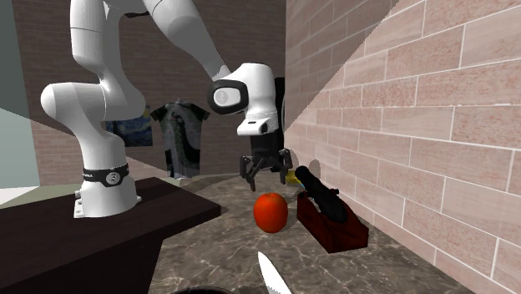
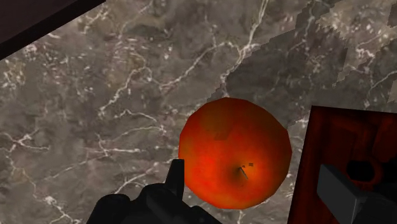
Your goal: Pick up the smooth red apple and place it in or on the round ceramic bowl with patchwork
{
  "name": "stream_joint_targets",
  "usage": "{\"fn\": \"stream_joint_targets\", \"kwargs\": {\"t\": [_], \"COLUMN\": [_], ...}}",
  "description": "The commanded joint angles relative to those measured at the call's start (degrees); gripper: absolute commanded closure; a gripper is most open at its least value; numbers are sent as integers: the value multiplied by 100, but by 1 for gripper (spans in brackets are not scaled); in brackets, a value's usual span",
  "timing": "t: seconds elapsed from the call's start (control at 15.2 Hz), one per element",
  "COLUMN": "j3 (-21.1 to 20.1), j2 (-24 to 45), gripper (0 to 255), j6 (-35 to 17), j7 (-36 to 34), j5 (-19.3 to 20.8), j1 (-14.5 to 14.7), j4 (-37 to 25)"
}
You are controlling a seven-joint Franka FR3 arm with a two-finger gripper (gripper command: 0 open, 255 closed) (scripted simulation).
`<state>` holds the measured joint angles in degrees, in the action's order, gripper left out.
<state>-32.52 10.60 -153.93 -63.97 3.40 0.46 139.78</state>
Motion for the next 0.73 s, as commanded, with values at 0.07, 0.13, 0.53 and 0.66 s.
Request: {"fn": "stream_joint_targets", "kwargs": {"t": [0.07, 0.13, 0.53, 0.66], "j3": [5, 5, 4, 4], "j2": [9, 9, 8, 8], "gripper": [0, 0, 255, 255], "j6": [-10, -10, -8, -8], "j7": [-8, -8, -7, -7], "j5": [11, 11, 10, 10], "j1": [4, 4, 3, 3], "j4": [0, 0, 0, 0]}}
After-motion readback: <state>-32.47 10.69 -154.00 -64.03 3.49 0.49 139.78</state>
